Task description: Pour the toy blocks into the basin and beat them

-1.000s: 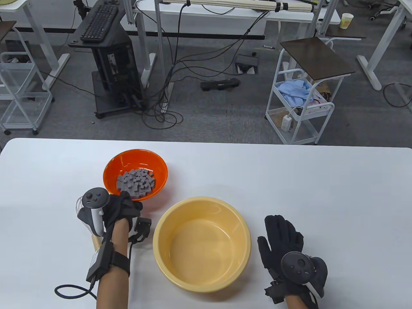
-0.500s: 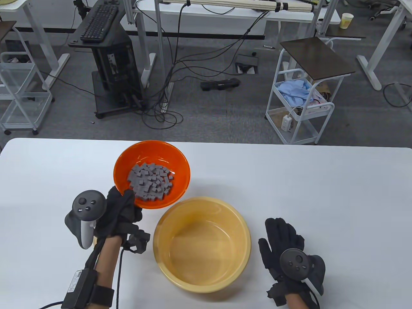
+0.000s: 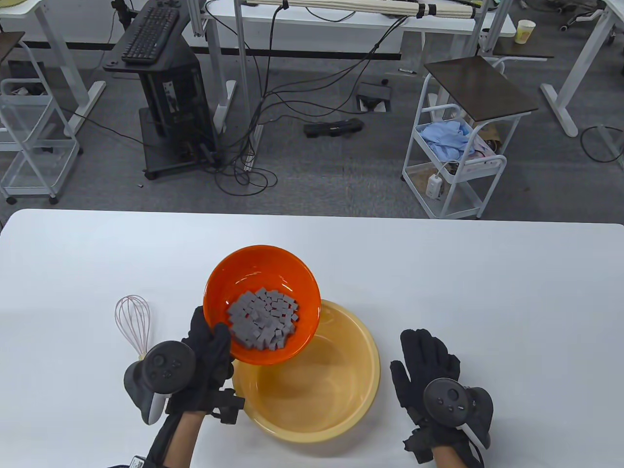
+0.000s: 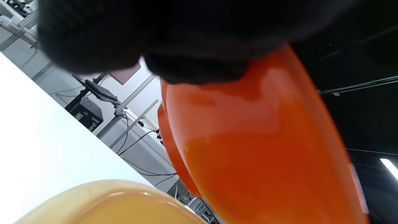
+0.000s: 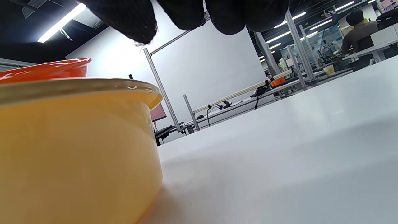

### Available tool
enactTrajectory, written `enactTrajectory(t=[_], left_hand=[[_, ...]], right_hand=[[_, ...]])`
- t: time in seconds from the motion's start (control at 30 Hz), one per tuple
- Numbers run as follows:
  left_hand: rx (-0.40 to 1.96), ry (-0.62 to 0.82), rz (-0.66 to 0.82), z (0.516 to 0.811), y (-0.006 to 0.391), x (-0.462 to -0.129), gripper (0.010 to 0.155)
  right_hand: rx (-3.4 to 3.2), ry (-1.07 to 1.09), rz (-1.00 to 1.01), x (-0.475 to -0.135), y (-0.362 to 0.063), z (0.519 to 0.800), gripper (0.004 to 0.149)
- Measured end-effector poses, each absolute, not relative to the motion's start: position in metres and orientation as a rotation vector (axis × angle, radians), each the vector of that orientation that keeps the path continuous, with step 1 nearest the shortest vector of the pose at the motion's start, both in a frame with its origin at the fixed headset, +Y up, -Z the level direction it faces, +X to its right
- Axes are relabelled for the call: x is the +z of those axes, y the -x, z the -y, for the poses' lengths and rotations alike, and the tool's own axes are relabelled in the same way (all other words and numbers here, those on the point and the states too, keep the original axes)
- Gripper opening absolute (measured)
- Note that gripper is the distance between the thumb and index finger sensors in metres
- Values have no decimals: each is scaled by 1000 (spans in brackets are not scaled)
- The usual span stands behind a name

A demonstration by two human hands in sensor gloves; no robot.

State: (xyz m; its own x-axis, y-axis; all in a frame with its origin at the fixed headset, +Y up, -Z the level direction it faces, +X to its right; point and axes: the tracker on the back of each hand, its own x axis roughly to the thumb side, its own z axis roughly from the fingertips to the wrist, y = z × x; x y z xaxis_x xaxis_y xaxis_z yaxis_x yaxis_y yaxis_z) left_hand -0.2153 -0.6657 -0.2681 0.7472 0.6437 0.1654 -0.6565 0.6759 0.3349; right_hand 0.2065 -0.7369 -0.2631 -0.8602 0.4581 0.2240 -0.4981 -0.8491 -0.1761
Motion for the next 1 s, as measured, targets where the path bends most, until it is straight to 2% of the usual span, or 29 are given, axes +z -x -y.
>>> enactTrajectory(t=[0.17,0.23,0.53,1.0], left_hand=[[645,-491,101,686,205,-256,59],[643,-491,115,691,201,-256,59],[408,-610,165,689,194,-238,56],[162,-701,243,689,182,-227,53]], right_hand=[[2605,-219,310,-264,-208,738,60],[2604,-211,308,-264,-209,738,60],[2585,-205,298,-264,-205,739,60],[2578,-207,299,-263,-200,739,61]])
